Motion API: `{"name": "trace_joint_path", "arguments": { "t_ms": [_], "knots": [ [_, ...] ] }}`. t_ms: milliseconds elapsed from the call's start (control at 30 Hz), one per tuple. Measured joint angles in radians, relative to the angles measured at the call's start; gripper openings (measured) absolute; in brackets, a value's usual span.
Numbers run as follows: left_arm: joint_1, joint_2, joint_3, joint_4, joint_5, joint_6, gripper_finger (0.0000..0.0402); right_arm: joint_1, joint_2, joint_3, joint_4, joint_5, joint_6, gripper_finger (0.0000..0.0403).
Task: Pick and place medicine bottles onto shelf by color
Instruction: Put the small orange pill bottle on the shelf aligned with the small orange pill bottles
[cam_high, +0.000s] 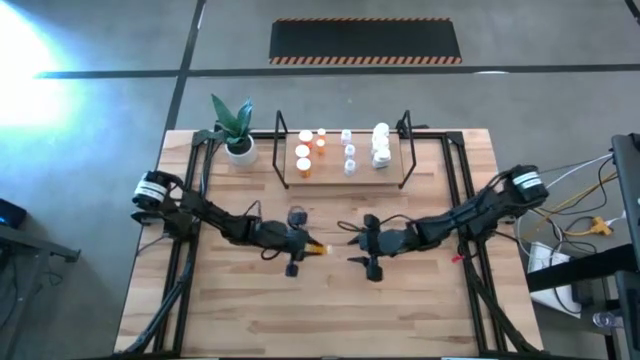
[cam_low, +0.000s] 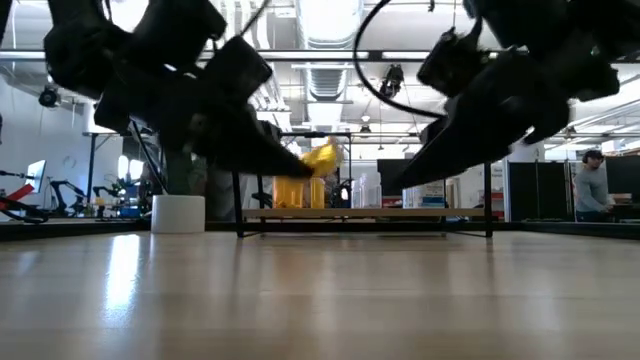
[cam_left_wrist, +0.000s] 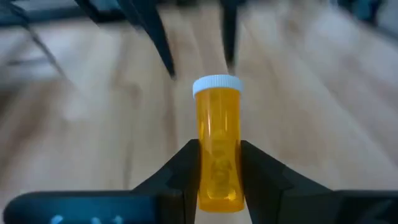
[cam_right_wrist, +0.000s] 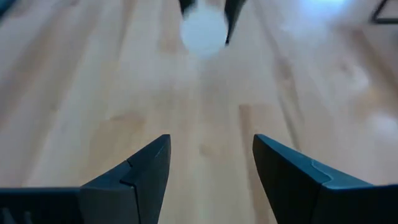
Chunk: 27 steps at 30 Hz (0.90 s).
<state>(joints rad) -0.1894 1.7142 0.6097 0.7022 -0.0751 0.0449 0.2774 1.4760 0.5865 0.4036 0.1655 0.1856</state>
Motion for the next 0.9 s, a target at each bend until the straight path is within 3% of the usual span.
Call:
{"name": "trace_joint_path", "arguments": {
  "t_ms": [167, 267, 467, 900],
  "knots": [
    [0.000, 0.000, -0.065, 0.293, -0.075, -0.054, 0.0082, 0.015, 0.130, 0.043, 0.207, 0.111, -0.059, 0.0219],
    [0.000, 0.000, -0.073, 0.348, -0.097, -0.065, 0.0082, 0.019, 0.177, 0.082, 0.293, 0.157, -0.111, 0.0219],
    [0.000, 0.000, -0.068, 0.371, -0.098, -0.065, 0.0083, 0.039, 0.173, 0.137, 0.287, 0.314, -0.201, 0.0209],
    [-0.002, 0.000, -0.071, 0.389, -0.093, -0.054, 0.0083, 0.058, 0.074, 0.131, 0.261, 0.310, -0.250, 0.0160]
  ]
}}
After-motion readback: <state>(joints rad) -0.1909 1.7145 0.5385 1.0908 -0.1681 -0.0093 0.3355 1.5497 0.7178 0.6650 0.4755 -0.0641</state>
